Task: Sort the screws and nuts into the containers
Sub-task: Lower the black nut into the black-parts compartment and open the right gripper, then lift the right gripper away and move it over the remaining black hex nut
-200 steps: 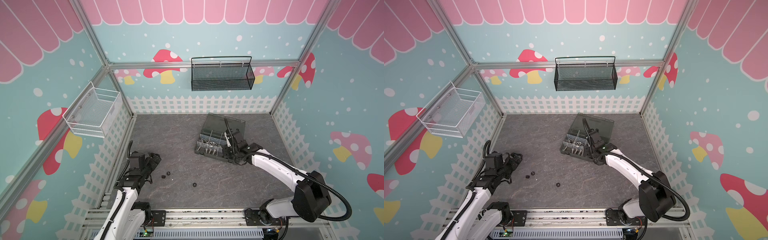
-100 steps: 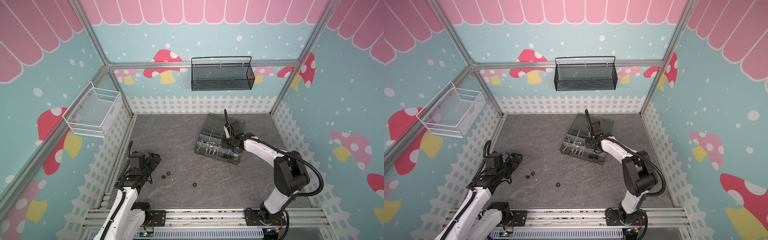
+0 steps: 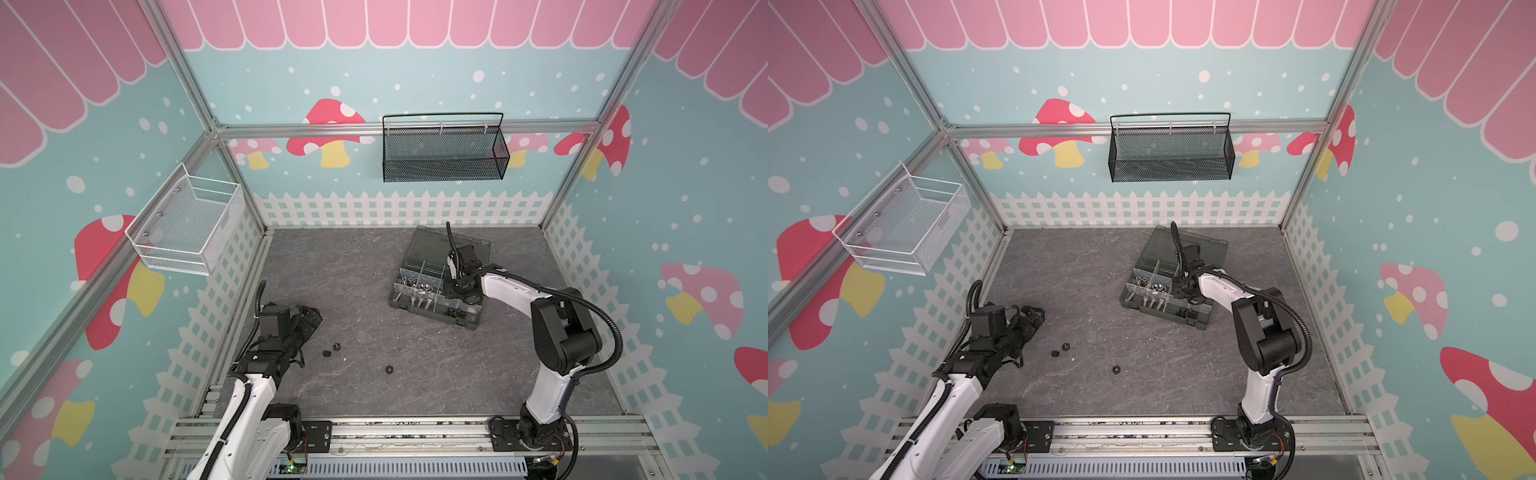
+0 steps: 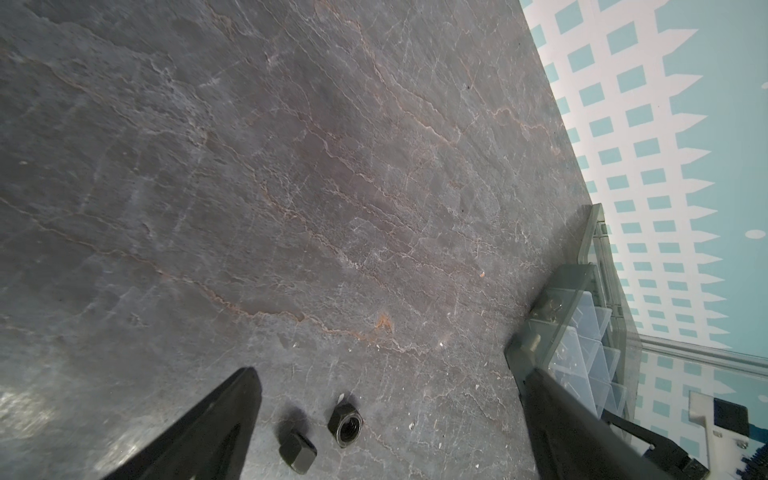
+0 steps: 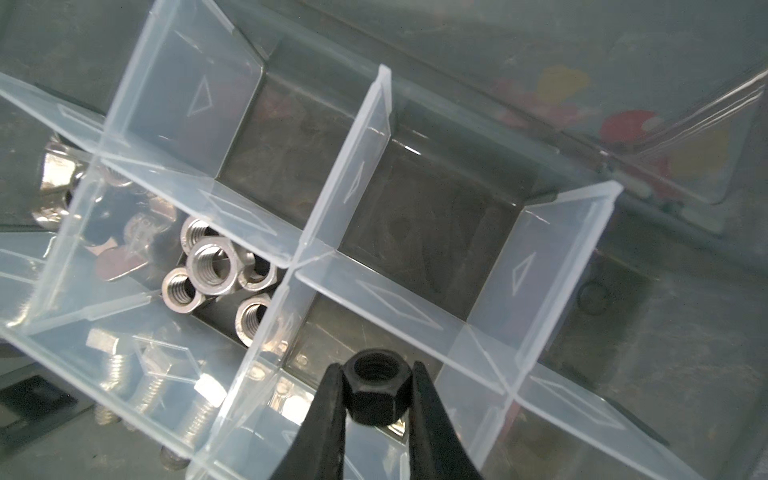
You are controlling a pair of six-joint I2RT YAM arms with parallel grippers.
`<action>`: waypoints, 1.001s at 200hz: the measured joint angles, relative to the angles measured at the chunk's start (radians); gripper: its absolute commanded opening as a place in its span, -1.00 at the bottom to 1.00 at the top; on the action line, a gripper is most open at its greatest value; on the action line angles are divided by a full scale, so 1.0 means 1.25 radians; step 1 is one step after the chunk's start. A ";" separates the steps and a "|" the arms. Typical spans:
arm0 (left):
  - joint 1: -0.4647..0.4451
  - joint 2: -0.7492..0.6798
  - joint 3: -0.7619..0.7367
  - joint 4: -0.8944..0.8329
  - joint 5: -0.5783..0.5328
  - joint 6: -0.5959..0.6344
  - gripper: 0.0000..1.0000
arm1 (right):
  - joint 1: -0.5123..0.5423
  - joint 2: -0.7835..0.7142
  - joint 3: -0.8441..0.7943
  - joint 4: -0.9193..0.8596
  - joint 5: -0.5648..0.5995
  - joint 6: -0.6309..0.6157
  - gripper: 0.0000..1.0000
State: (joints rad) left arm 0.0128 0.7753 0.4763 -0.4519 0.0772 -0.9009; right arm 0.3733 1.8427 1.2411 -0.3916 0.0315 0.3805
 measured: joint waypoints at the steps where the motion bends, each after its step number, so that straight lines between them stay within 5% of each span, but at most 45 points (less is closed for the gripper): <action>1: 0.000 0.000 0.000 0.000 0.000 0.000 1.00 | 0.000 0.000 0.000 0.000 0.000 0.000 -0.59; 57: 0.000 -0.002 0.000 -0.005 -0.002 0.000 0.99 | 0.000 0.000 0.000 0.001 -0.008 -0.009 -0.23; 200: 0.000 -0.085 0.016 -0.086 -0.037 0.042 0.99 | 0.002 -0.117 0.000 -0.011 -0.040 -0.027 -0.09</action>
State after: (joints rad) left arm 0.0128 0.6693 0.4965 -0.5591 0.0315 -0.8478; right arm 0.3756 1.6970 1.2411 -0.4049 -0.0189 0.3473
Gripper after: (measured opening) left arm 0.996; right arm 0.440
